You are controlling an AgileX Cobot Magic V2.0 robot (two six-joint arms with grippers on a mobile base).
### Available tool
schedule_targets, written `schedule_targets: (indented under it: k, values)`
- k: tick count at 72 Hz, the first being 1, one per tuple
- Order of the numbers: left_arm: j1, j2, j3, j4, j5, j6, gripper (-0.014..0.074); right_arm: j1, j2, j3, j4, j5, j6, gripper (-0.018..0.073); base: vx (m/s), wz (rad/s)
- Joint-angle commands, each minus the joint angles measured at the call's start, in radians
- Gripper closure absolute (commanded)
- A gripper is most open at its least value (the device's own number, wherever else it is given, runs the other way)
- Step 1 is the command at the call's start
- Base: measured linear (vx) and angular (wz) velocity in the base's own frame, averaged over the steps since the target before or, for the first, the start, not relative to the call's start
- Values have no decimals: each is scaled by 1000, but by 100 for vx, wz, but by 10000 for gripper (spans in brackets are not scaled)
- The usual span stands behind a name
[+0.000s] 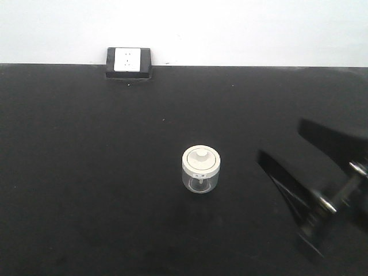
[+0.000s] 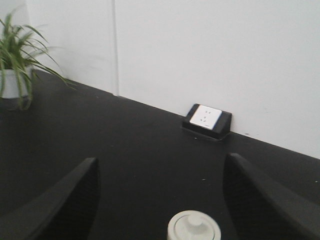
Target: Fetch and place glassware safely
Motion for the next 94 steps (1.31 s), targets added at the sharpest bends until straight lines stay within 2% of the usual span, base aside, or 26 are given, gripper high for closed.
schedule_targets:
  k: [1,18,38,46,51,58,60,94]
  values:
    - [-2,19,-29,-12,-71,2,603,-2,-128,50,10,8,-12,53,0,0]
    - [-2,19,-29,-12,-71,2,603,-2,-383,211,3,106,-12,53,0,0]
    - [-2,19,-29,-12,-71,2,603,-2,-553,246,-4,204,-13,85,0,0]
    - [-2,19,-29,-12,-71,2,603,-2,-560,246,-8,205,-13,187,0,0]
    - [-2,19,-29,-12,-71,2,603,-2,-560,246,-8,207,-13,313,0,0]
    - [-2,19,-29,-12,-71,2,603,-2,-560,246,-8,207,-13,544,0,0]
    - [-2,19,-29,-12,-71,2,603,-2,-560,246,-8,207,-13,575,0,0]
    - [-2,19,-29,-12,-71,2,603,-2,-560,246,-2,206,-11,567,0,0]
